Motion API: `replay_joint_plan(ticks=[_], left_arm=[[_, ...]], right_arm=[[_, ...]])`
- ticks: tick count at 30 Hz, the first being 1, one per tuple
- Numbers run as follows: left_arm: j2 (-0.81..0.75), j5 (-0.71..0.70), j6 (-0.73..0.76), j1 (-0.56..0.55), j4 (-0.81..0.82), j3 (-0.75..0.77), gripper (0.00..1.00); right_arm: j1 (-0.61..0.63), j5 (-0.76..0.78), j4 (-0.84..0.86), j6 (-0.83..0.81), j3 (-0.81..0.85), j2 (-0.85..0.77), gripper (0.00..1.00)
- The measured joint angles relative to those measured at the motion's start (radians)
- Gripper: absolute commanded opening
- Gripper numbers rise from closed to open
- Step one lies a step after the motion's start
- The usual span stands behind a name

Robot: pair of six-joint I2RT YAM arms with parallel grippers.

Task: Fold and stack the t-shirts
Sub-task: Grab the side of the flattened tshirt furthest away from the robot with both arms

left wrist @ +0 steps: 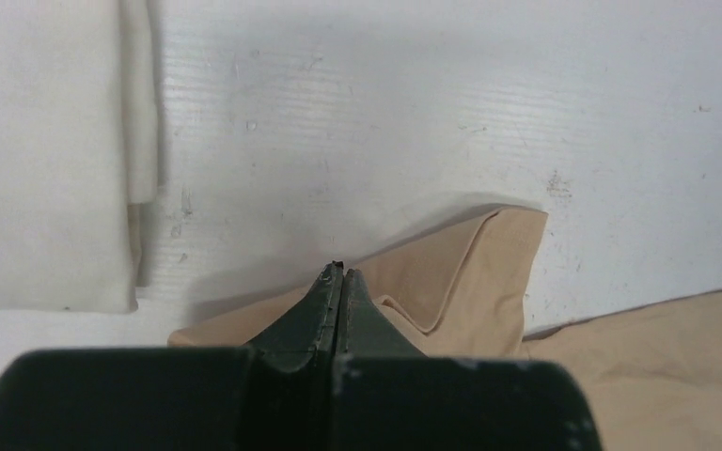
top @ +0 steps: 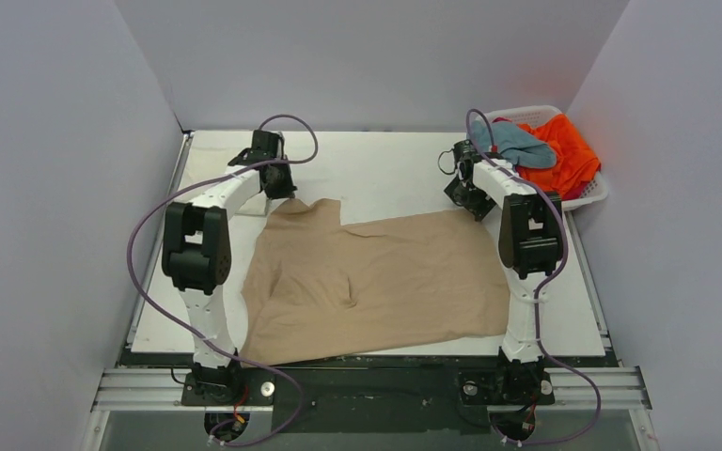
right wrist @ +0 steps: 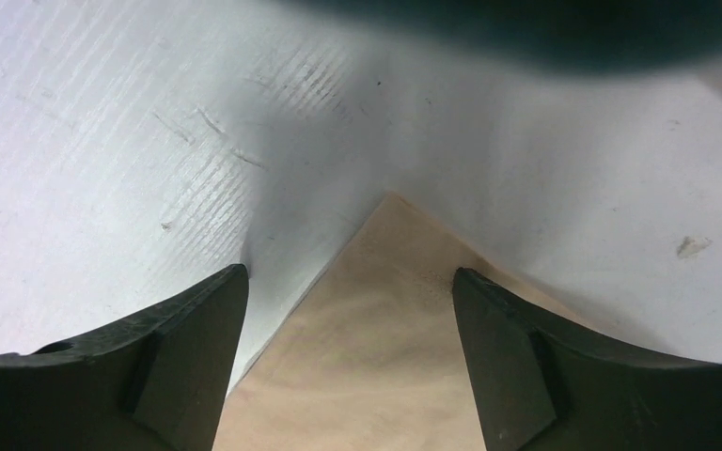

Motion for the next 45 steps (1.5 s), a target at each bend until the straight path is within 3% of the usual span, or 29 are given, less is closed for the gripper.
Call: replay_joint_plan(ticks=[7, 13, 37, 41, 45], left_arm=[[-0.099, 0.011, -0.024, 0.0, 0.045, -0.126, 0.0], [-0.146, 0.009, -0.044, 0.0, 0.063, -0.166, 0.0], [-0.225, 0.009, -0.069, -0.006, 0.09, -0.222, 0.0], [-0.248, 0.009, -0.071, -0.006, 0.092, -0.225, 0.0], [-0.267, 0.009, -0.071, -0.006, 0.096, -0.243, 0.0]], right_arm=[[0.002, 0.031, -0.054, 0.015, 0.032, 0.017, 0.53], [0.014, 0.066, -0.111, 0.014, 0.066, 0.03, 0.46], [0.043, 0.069, -0.187, 0.067, 0.053, 0.023, 0.47], [0.052, 0.068, -0.167, 0.074, 0.013, -0.001, 0.39], [0.054, 0.061, -0.162, 0.081, 0.003, -0.006, 0.15]])
